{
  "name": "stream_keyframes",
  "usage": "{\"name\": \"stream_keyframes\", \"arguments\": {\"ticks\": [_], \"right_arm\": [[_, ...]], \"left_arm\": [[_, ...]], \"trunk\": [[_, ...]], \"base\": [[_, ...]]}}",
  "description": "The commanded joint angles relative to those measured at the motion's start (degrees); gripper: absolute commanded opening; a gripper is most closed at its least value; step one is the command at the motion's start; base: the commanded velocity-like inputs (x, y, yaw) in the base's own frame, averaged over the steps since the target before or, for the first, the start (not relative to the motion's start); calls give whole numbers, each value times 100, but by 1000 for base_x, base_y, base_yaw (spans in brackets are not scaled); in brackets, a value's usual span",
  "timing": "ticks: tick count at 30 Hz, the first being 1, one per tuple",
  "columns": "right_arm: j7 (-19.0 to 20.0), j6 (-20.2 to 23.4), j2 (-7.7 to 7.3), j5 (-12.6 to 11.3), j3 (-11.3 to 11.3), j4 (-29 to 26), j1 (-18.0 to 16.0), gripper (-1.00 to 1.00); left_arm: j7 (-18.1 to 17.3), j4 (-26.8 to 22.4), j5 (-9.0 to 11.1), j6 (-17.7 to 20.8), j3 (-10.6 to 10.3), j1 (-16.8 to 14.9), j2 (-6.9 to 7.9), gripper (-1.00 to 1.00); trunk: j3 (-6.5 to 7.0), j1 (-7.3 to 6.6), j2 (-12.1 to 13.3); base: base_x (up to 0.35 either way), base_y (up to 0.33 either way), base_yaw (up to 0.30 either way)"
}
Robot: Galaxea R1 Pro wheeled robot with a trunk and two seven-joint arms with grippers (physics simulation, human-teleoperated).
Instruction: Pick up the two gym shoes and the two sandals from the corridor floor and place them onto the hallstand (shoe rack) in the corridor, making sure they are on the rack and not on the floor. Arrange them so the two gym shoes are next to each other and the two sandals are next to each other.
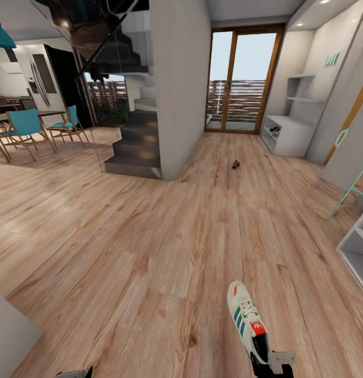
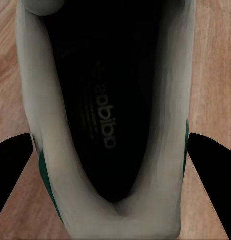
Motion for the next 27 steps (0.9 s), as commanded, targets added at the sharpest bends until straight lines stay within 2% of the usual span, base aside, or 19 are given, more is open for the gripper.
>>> {"name": "stream_keyframes", "arguments": {"ticks": [1, 23, 27], "right_arm": [[-21, -15, 1, 29, -4, 4, -3, -100], [-28, -11, 2, 26, -7, 5, -2, -100], [-28, -11, 2, 26, -3, 5, -3, -100]], "left_arm": [[-59, 5, 60, -5, 14, -3, -1, 100], [-59, 5, 60, -5, 14, -3, 0, 100], [-59, 5, 60, -5, 14, -3, -1, 100]], "trunk": [[-5, 2, -2], [-5, 2, -2], [-5, 2, -2]], "base": [[336, -46, -9], [338, -3, -240], [338, 0, -111]]}}
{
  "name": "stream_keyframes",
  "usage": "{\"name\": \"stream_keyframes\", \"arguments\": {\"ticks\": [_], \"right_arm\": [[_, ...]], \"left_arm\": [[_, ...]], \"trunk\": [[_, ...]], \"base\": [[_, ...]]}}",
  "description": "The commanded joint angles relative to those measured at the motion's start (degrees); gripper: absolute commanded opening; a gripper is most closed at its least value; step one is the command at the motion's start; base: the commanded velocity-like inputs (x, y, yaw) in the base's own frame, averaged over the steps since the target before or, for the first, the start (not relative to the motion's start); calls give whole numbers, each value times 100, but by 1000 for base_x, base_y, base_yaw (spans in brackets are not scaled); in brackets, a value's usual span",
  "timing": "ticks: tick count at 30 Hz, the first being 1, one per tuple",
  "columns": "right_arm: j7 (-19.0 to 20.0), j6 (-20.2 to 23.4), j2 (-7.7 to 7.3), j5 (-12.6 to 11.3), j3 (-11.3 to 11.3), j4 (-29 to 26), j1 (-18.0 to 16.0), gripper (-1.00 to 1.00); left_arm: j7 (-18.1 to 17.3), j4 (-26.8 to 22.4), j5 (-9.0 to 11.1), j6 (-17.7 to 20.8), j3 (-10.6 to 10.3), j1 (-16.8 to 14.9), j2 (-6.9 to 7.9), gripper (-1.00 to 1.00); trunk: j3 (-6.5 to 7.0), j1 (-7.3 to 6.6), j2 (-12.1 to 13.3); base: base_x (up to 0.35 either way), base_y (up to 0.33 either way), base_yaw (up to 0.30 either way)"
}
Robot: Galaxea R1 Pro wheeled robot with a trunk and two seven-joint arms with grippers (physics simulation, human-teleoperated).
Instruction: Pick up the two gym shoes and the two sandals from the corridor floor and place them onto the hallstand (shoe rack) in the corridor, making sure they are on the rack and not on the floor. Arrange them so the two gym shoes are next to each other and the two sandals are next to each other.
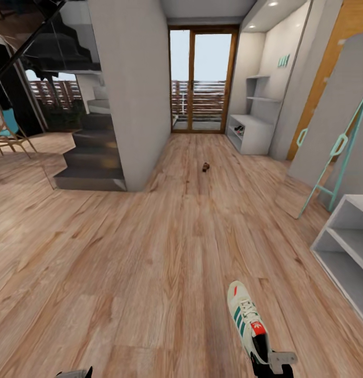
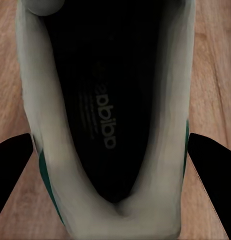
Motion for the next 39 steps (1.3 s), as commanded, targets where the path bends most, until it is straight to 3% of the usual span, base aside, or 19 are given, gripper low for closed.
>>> {"name": "stream_keyframes", "arguments": {"ticks": [1, 39], "right_arm": [[-23, -14, 1, 30, -2, 3, -3, -100], [-23, -12, 1, 31, -1, 12, -2, -100]], "left_arm": [[-59, 5, 60, -5, 14, -3, 1, 100], [-59, 5, 60, -5, 14, -3, 4, 100]], "trunk": [[-5, 2, -2], [-5, 2, -2]], "base": [[338, 0, -45], [338, 0, -3]]}}
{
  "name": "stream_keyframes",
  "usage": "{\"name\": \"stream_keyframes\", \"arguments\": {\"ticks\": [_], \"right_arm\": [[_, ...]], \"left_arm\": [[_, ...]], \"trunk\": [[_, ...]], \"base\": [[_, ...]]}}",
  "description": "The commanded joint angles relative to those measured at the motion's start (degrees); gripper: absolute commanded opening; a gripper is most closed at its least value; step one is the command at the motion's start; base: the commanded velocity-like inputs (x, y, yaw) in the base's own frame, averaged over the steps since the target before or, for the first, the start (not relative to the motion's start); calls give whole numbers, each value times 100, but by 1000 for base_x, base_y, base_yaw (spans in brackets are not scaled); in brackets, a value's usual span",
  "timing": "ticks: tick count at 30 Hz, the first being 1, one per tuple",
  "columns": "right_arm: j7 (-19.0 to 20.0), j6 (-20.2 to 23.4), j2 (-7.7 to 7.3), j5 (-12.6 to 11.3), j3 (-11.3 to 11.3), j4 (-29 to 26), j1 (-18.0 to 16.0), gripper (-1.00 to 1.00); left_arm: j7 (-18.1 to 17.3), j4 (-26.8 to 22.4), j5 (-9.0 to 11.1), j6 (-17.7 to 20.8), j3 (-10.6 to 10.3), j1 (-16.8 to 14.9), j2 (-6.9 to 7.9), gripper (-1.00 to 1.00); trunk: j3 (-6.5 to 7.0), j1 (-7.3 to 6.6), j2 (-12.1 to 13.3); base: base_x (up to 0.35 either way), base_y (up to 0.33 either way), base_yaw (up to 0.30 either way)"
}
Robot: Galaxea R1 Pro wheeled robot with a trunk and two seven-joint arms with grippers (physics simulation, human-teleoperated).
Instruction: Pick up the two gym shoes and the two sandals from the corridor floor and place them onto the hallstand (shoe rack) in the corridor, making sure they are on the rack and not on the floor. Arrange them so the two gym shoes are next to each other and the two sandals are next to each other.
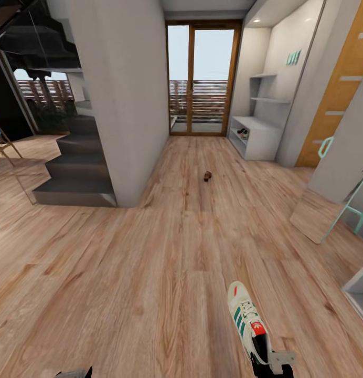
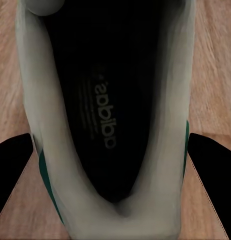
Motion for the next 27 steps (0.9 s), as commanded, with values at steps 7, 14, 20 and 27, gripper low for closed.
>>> {"name": "stream_keyframes", "arguments": {"ticks": [7, 14, 20, 27], "right_arm": [[-23, -15, 0, 30, -3, 3, -3, -100], [-23, -18, 1, 31, -2, 3, -3, -100], [-21, -19, 0, 32, -2, 3, -3, -100], [-23, -19, 1, 32, -2, 3, -3, -100]], "left_arm": [[-59, 6, 60, -5, 14, -3, 0, 100], [-59, 6, 60, -5, 14, -3, 0, 100], [-59, 6, 60, -7, 14, -3, 0, 100], [-59, 6, 60, -8, 14, -3, 0, 100]], "trunk": [[-5, 2, -2], [-5, 2, -2], [-5, 2, -2], [-5, 2, -2]], "base": [[338, 0, 0], [338, 0, 0], [338, 0, 0], [338, 0, 0]]}}
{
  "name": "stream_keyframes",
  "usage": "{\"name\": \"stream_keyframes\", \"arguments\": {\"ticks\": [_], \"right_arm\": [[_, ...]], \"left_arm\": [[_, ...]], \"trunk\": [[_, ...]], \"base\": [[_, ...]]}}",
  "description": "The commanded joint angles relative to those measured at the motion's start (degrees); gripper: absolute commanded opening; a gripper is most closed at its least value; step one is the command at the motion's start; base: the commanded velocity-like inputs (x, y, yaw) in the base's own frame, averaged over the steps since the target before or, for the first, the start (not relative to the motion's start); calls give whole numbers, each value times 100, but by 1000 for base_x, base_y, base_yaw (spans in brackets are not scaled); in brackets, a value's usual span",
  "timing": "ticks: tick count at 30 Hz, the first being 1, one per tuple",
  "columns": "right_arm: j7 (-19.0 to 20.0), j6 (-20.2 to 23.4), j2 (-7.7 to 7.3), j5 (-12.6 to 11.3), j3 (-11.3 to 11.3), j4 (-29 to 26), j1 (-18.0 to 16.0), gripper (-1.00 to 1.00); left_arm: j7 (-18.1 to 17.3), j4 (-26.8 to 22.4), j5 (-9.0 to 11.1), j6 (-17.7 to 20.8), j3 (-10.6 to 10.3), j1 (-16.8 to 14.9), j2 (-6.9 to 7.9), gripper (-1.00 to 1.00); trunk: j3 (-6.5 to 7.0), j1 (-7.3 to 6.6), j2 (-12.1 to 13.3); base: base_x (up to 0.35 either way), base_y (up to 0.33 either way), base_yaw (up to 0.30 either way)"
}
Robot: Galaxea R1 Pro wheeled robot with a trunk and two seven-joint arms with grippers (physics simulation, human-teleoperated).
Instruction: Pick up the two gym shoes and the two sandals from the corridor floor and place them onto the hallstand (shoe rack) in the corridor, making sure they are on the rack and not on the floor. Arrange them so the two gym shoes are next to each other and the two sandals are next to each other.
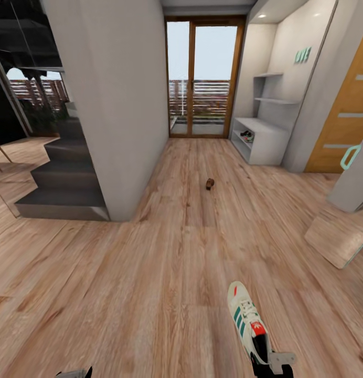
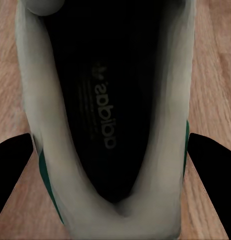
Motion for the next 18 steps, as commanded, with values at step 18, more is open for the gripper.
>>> {"name": "stream_keyframes", "arguments": {"ticks": [18], "right_arm": [[-22, -17, -1, 26, -3, 3, -4, -100]], "left_arm": [[-59, 6, 60, -3, 17, -1, 0, 100]], "trunk": [[-5, 2, -2]], "base": [[338, 0, 0]]}}
